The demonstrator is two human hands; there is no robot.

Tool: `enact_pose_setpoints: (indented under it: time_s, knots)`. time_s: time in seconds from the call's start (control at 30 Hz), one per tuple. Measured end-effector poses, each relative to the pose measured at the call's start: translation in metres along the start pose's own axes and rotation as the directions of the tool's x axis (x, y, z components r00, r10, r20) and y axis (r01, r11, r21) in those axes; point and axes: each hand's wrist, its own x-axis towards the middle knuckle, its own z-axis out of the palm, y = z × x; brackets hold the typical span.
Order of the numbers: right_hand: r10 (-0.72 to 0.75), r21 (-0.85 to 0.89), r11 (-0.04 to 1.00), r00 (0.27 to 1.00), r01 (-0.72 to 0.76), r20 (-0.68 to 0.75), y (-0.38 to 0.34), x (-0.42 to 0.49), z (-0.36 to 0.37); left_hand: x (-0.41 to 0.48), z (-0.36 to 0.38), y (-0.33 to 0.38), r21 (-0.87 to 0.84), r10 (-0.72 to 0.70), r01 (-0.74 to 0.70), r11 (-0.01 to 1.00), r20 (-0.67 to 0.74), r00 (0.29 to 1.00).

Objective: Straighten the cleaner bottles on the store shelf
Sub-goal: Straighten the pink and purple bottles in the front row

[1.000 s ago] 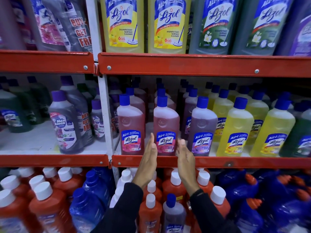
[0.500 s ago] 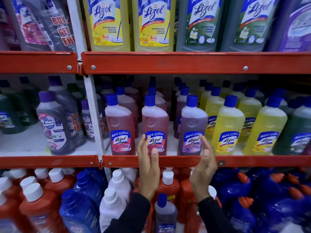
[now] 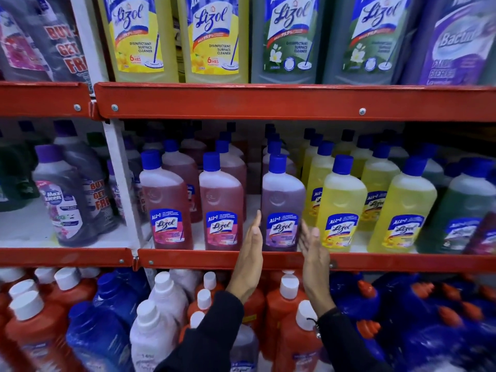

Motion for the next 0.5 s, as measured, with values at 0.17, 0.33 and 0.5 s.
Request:
enact_pose_setpoints:
  time_s: [0.17,0.33,0.5]
  knots:
    - [0.027,-0.002,1.000,1.000,-0.027,0.014,0.001,0.002,-0.003,0.000,0.006,0.001,-0.034,0.012,-0.014,0.999,-0.057,0.998]
    - [-0.007,-0.042,0.999,0.996,0.010,0.087,-0.005,-0.002,-0.011,-0.006,0.033,-0.005,0.031,0.067,-0.061,0.998,-0.271,0.960]
    - [-0.365,-0.160,0.926,0.920,0.343,-0.143,-0.018,-0.012,-0.053,-0.021,0.077,-0.006,0.194,0.317,-0.259,0.946,-0.396,0.862]
